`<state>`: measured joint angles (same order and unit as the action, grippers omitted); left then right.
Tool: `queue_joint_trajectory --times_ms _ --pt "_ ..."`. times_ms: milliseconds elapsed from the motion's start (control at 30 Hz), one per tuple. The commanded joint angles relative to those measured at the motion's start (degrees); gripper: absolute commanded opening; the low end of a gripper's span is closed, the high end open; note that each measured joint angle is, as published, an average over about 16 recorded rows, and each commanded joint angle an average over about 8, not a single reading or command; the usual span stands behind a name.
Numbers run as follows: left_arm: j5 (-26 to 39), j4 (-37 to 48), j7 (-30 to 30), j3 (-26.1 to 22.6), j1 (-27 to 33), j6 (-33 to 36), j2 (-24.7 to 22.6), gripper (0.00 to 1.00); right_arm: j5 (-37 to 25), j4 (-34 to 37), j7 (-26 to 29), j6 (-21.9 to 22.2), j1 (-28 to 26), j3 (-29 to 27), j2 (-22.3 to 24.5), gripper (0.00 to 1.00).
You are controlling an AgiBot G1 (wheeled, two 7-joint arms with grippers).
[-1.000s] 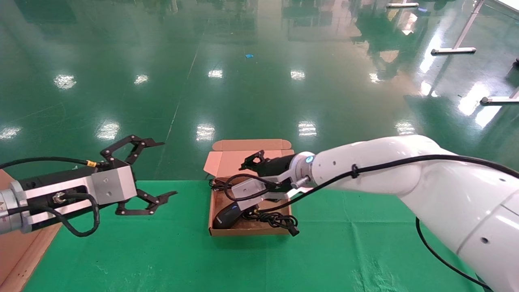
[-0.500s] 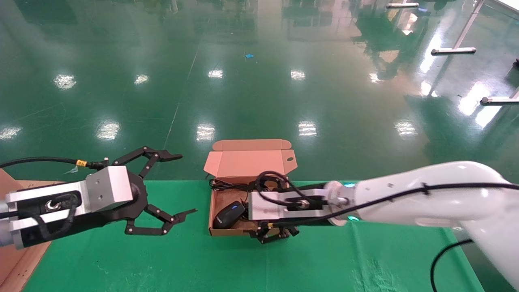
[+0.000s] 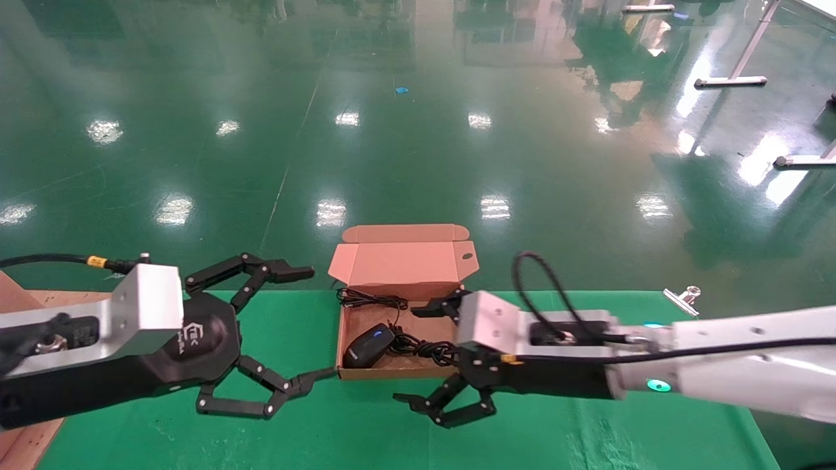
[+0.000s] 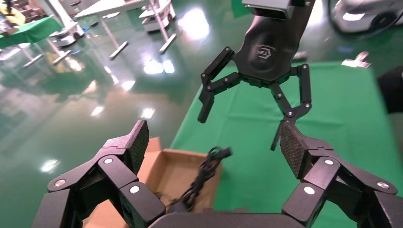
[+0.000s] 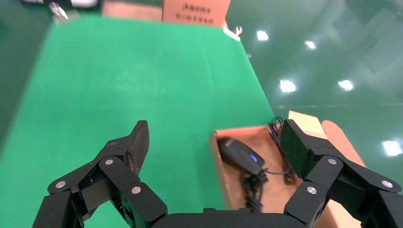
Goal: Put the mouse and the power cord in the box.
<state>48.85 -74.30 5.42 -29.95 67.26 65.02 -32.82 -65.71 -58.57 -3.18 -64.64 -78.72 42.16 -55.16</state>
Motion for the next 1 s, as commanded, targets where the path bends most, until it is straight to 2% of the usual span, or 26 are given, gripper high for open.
queue_joint_trajectory --times_ms 33,733,1000 --pt "-0.54 0.06 -1.25 1.08 -0.44 1.60 -0.17 1.00 1.70 -1.07 0.99 -1.50 1.22 -1.87 1.44 1.00" --pt "-6.28 0.65 -14.51 12.50 -5.11 18.56 -1.97 1.00 19.88 -12.51 11.61 -17.55 14.30 -21.79 16.79 1.00" --pt "-7.21 0.74 -16.40 14.43 -5.84 21.53 -2.25 1.00 24.91 -15.66 14.29 -21.95 17.87 -27.28 20.97 1.00"
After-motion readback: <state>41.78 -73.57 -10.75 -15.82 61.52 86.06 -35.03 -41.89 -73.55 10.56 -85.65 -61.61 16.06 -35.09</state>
